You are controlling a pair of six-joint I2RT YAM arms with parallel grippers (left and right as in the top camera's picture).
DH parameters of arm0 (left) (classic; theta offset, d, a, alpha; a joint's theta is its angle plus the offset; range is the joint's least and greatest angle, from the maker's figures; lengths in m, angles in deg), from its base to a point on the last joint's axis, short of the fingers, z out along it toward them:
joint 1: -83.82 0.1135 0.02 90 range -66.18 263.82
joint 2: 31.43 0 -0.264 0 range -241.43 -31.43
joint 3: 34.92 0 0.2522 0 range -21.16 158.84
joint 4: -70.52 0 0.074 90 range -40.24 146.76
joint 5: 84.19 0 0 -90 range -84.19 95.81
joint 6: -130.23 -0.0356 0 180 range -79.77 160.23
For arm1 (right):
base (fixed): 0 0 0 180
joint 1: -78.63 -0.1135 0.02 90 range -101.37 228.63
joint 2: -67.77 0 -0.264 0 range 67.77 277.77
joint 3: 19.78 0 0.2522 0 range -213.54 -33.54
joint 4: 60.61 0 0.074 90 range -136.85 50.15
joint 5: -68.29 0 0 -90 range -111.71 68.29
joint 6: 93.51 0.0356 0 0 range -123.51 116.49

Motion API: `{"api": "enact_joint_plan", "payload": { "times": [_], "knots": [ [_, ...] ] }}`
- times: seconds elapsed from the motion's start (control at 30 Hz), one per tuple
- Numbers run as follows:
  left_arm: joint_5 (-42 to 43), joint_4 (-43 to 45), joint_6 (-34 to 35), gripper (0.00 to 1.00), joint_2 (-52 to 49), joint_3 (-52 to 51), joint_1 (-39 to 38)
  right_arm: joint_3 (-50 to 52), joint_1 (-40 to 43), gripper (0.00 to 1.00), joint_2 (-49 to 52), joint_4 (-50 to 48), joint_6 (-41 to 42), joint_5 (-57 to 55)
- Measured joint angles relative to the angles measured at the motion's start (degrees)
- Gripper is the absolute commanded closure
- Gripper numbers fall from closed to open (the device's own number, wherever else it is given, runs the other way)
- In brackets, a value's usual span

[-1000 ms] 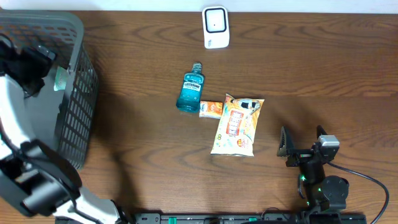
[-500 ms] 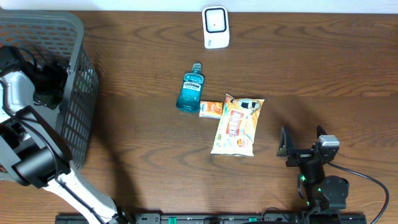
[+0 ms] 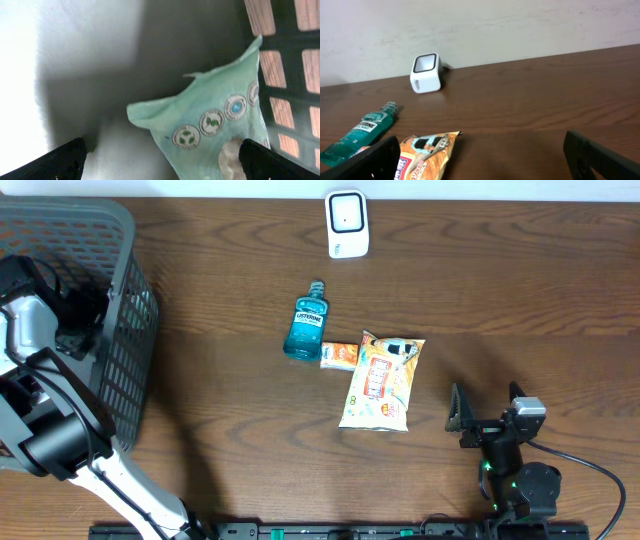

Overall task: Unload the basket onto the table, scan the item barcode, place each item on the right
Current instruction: 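Reach the left gripper into the basket and grasp the green wipe pack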

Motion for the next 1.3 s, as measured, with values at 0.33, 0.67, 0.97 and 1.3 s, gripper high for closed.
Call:
{"api": "enact_joint_plan", "payload": {
  "times": [0.33, 0.67, 0.97, 1.3],
  "knots": [
    [-1.4, 2.5, -1.4, 0.02, 0.0, -0.6, -0.1, 0.0, 0.0, 0.01, 0.0, 0.0, 0.0, 0.0],
    [-2.8, 3.4, -2.1, 0.38, -0.5, -0.6, -1.3, 0.0, 0.0, 0.01, 0.0, 0.0, 0.0, 0.0],
    [-0.8, 4.8, -4.7, 0.93, -2.1, 0.5, -3.3, 0.0, 0.0, 0.01, 0.0, 0.0, 0.0, 0.0],
    [0.6, -0.2, -8.6, 0.93, -0.4, 0.1, -0.8, 0.0, 0.0, 0.01, 0.0, 0.0, 0.0, 0.0]
  ]
}}
